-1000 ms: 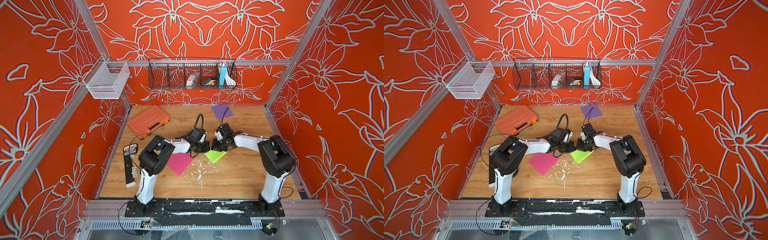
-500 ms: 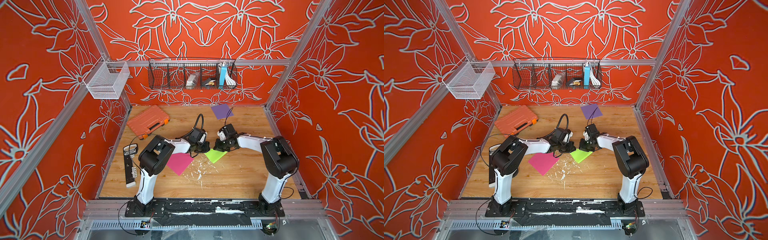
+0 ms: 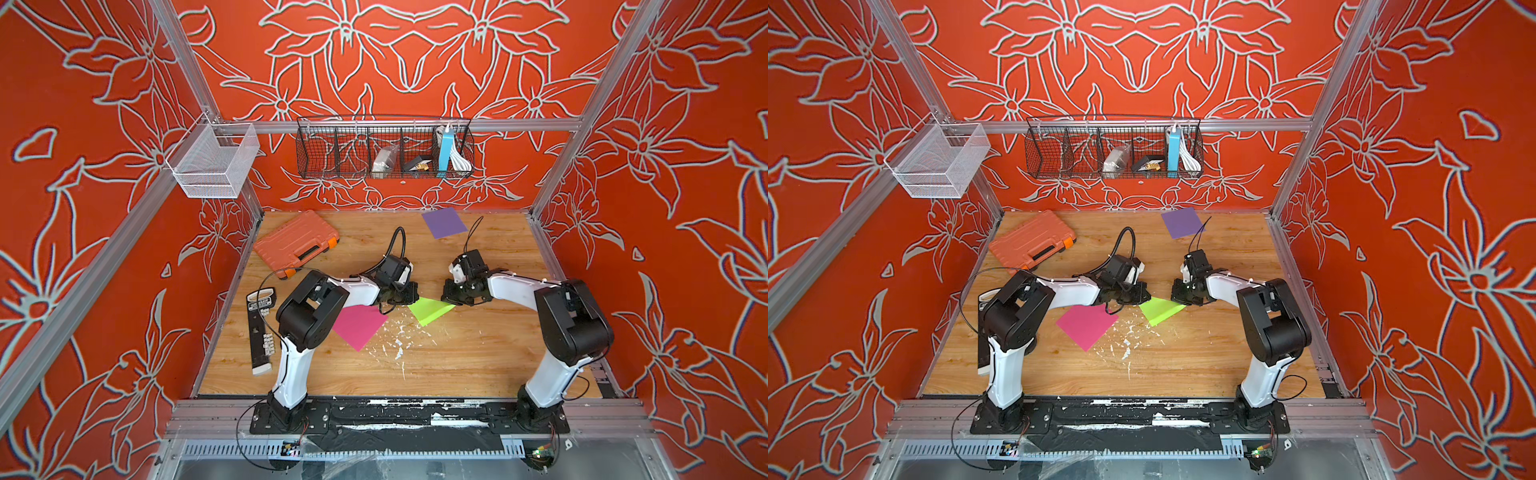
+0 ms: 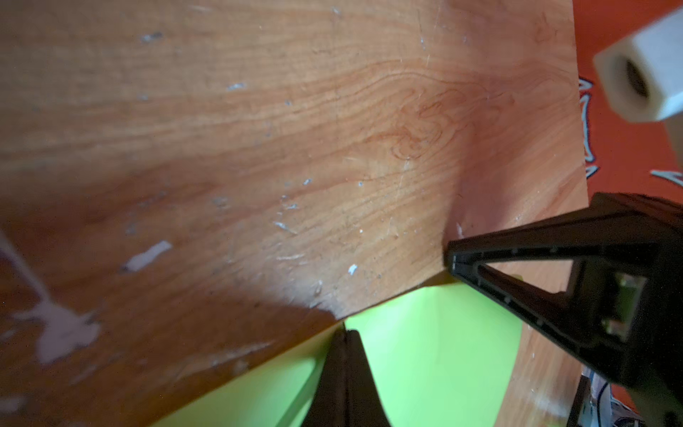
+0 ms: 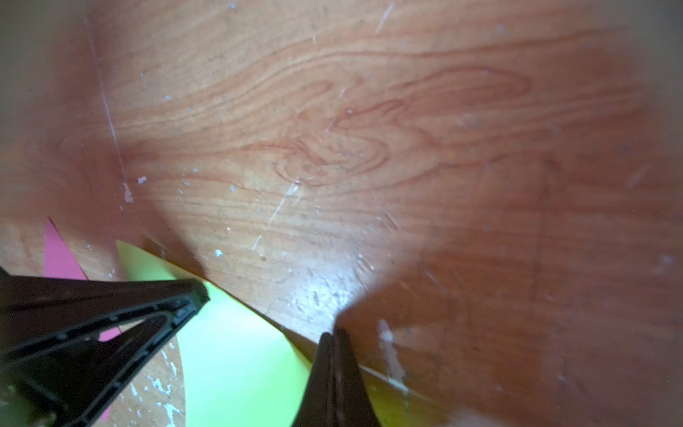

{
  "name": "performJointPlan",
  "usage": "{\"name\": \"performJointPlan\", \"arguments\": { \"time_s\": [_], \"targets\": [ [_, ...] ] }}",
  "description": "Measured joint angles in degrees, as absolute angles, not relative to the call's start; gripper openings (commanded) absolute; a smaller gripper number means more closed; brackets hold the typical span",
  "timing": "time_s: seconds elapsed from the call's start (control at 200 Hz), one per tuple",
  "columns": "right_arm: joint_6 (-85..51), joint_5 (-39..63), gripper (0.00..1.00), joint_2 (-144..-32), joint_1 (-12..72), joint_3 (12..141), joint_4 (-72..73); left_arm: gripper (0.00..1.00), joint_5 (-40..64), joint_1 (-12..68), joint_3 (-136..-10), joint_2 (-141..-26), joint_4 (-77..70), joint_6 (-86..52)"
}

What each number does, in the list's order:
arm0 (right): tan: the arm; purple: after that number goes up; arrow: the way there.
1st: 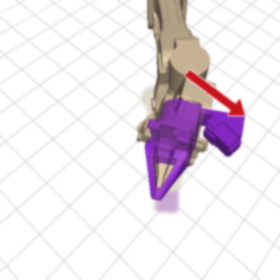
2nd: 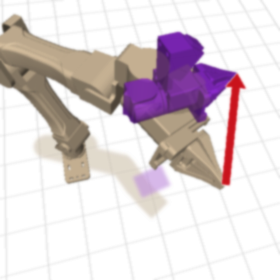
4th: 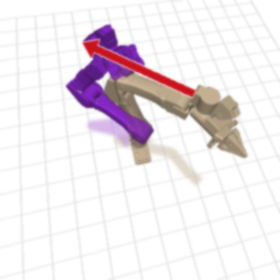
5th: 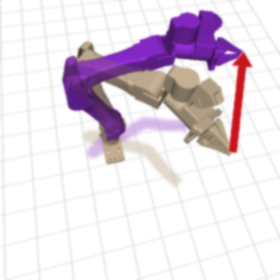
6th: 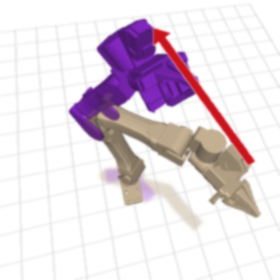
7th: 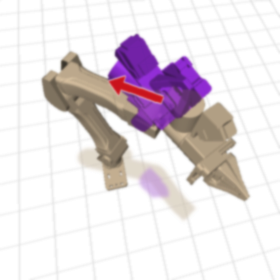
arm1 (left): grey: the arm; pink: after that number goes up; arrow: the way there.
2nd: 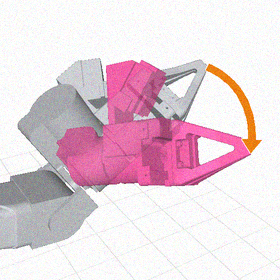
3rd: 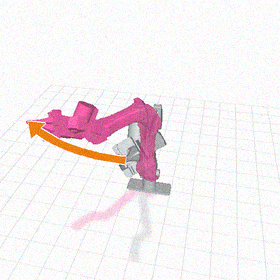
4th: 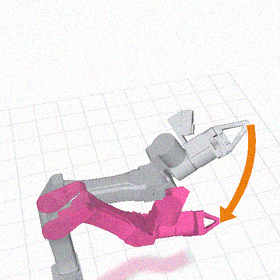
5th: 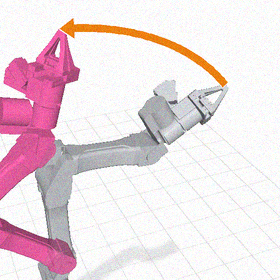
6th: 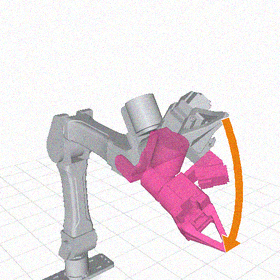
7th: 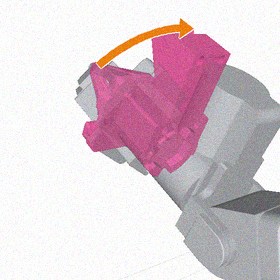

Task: Fold the square paper diagonally
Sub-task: Fold the paper at the center of the board.

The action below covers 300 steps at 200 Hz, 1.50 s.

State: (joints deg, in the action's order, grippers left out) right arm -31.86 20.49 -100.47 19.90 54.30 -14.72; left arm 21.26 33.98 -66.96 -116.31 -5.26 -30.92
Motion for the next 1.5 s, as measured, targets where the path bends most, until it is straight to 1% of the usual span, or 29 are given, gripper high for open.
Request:
{"name": "performJointPlan", "arguments": {
  "time_s": [0.245, 0.48, 0.616, 0.771, 0.916, 1.191, 1.501],
  "targets": [
    [-32.3, 20.4, 0.00, -99.2, 19.9, 54.0, -16.1, 0.05, 21.3, 33.9, -67.0, -116.3, -5.3, -30.9],
    [-36.8, 23.4, 0.00, -95.5, 20.5, 55.0, -15.8, 0.04, 21.6, 33.8, -66.7, -116.3, -5.8, -30.9],
    [-38.7, 24.3, 0.00, -95.9, 22.4, 57.0, -15.6, 0.04, 21.6, 33.8, -66.7, -116.3, -5.8, -30.9],
    [-40.1, 24.3, 0.00, -98.8, 24.5, 57.6, -15.2, 0.05, 21.6, 33.8, -66.7, -116.3, -5.8, -30.8],
    [-41.1, 23.7, 0.00, -100.5, 25.4, 56.8, -15.2, 0.04, 21.6, 33.8, -66.7, -116.3, -5.9, -30.7],
    [-41.1, 19.9, 0.00, -100.5, 25.4, 55.3, -16.4, 0.04, 21.6, 33.8, -66.7, -116.3, -5.9, -30.7],
    [-40.2, 19.0, 0.00, -99.5, 25.1, 53.2, -14.0, 0.05, 21.5, 33.8, -66.6, -116.3, -5.9, -30.1]
  ]
}}
